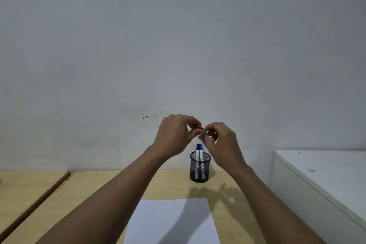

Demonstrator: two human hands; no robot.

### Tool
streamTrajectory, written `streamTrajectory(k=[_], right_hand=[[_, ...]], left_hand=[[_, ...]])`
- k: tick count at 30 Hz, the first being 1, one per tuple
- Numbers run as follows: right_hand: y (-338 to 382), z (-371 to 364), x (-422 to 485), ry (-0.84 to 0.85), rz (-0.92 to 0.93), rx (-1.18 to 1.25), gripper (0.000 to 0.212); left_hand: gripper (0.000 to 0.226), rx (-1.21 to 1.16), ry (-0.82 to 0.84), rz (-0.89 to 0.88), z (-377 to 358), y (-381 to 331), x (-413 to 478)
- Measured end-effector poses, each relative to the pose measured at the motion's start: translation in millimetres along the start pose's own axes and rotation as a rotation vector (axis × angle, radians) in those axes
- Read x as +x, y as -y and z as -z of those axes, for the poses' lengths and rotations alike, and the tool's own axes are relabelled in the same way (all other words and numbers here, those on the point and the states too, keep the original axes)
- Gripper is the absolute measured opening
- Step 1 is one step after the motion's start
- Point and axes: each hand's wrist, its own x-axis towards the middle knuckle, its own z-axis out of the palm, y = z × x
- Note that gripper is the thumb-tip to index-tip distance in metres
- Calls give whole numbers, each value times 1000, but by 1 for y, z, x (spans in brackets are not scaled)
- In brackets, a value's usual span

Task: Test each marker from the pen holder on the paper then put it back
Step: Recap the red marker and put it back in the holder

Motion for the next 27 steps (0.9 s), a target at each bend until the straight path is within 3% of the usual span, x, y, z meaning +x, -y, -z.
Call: streamTrajectory(k=[8,15,21,27], right_hand=[[-41,-17,42,11,-162,109,13],[-103,-47,54,73,-217,101,67],[-152,-84,51,148,-235,-37,50],[-179,-104,46,248,-256,-166,45]], left_hand=[[28,-145,-53,154,-45,39,27],[32,-26,193,309,-115,93,32],[40,87,351,389,-171,120,41],[31,88,353,410,-208,136,39]])
